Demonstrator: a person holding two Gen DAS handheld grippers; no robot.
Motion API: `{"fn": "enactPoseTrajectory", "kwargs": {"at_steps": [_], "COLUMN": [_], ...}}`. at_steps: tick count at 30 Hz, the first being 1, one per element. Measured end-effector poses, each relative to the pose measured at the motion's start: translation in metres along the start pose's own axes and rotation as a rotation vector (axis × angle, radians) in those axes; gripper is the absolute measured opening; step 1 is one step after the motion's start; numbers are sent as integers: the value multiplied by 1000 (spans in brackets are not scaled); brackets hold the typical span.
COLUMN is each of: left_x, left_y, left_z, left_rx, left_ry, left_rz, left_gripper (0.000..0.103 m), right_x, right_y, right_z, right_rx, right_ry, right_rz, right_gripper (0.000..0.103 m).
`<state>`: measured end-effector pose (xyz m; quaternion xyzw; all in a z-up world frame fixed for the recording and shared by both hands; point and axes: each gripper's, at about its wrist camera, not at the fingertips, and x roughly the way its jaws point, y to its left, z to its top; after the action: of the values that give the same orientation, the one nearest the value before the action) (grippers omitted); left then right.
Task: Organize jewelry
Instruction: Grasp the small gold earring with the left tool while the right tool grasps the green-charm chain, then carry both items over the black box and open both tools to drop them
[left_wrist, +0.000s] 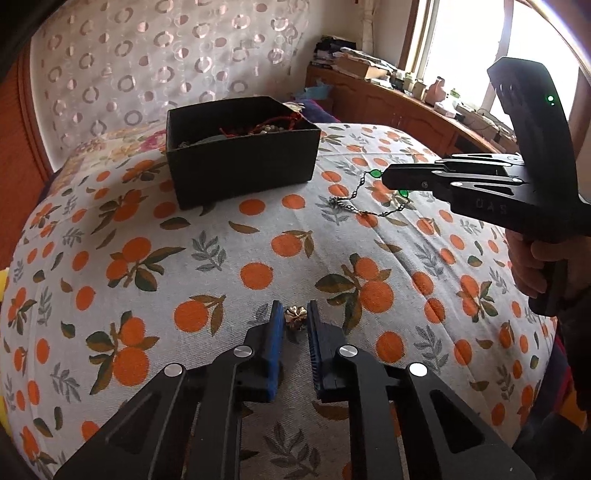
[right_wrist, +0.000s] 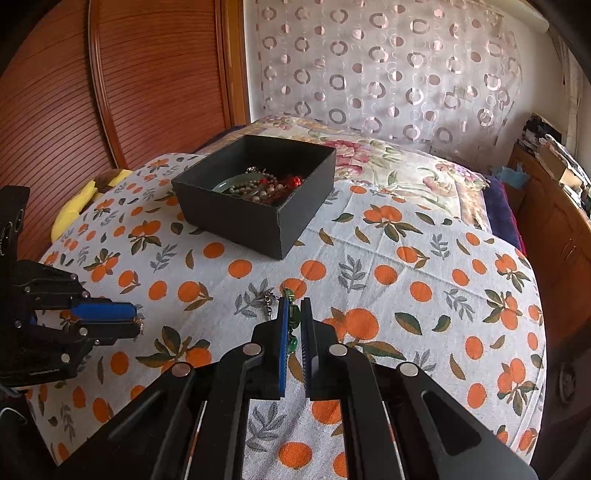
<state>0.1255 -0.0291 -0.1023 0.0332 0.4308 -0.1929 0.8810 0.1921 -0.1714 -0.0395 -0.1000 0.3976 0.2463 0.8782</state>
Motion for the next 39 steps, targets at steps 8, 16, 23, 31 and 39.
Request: {"fn": "enactPoseTrajectory", "kwargs": {"at_steps": [8,16,23,31,39], "left_x": [-6,-13,-19,-8,4], "left_y": [7,22,36,54,69], "left_z": [9,42,81,111,123], "left_rx": [-27,-35,-34,-46,-59], "left_ry": [-23,-87,-154,-174,-165], "left_rz": [-5,36,70,99,109], "left_gripper": [11,11,11,11,11], "right_x": [-1,-17,-32,-17,18], "right_y": [0,3,1,4,2], "right_z": [2,35,75,122,142], "right_rx": [-8,-34,-68,-76,-47], "right_ry": [-5,-77,-157,-210,-187], "right_rz": [4,3,-1,28,62], "right_gripper": [7,7,7,7,8]}}
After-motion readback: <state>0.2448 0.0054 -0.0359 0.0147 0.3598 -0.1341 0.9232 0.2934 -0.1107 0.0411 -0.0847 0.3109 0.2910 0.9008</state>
